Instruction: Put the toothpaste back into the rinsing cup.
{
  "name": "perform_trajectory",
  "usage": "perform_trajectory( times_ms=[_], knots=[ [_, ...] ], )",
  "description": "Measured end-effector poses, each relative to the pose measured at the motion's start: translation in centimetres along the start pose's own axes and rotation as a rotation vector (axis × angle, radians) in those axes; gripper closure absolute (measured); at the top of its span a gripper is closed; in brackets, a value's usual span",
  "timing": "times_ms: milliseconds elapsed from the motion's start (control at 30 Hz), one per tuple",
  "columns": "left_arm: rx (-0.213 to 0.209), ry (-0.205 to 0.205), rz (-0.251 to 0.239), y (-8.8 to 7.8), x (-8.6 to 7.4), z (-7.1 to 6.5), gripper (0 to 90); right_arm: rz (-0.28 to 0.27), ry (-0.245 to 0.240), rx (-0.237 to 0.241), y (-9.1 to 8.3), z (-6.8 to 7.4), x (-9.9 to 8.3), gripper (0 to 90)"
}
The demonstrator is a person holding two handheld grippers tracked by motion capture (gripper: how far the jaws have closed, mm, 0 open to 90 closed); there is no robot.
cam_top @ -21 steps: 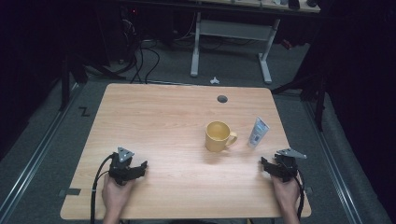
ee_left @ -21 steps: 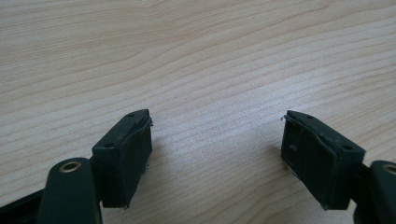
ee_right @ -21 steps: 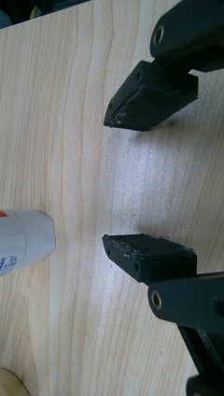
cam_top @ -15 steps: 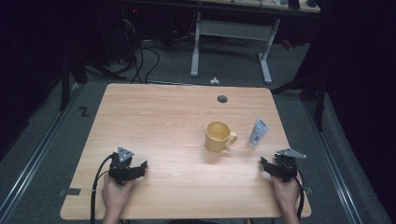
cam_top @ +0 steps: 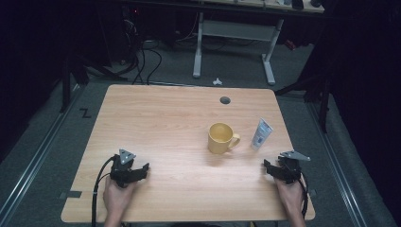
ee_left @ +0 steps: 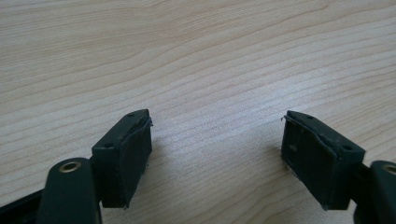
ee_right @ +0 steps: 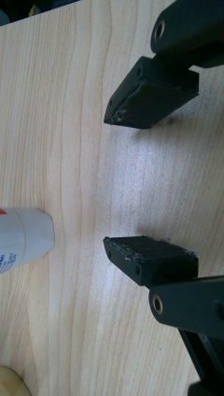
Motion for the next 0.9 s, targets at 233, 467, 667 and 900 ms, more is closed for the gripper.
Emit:
perform_trajectory(
  times_ms=[233, 467, 667, 900],
  knots=[
    [0.000, 0.000, 0.000, 0.0, 0.0, 0.0, 24.7, 0.004, -0.003, -0.004, -0.1, 0.1, 0.0, 34.9],
    [0.000, 0.001, 0.000, 0.0, 0.0, 0.0, 24.7, -0.004, -0.003, 0.001, -0.5, 0.3, -0.4, 39.1],
    [0.000, 0.001, 0.000, 0.0, 0.0, 0.0, 24.6, -0.014, -0.026, 0.031, -1.4, 1.3, -0.5, 39.9],
    [0.000, 0.001, 0.000, 0.0, 0.0, 0.0, 24.6, -0.035, -0.005, 0.070, -2.0, 1.8, -0.8, 41.5]
  ],
)
Point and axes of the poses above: each handheld gripper's, and its own axes: y roughly forward along the jaws, x roughly out of its top, z roughly to its left, the point moved 1 cm from there along y, roughly forward along the jaws, and after that the axes turned 2 degrees about -z, right-handed, at the moved point
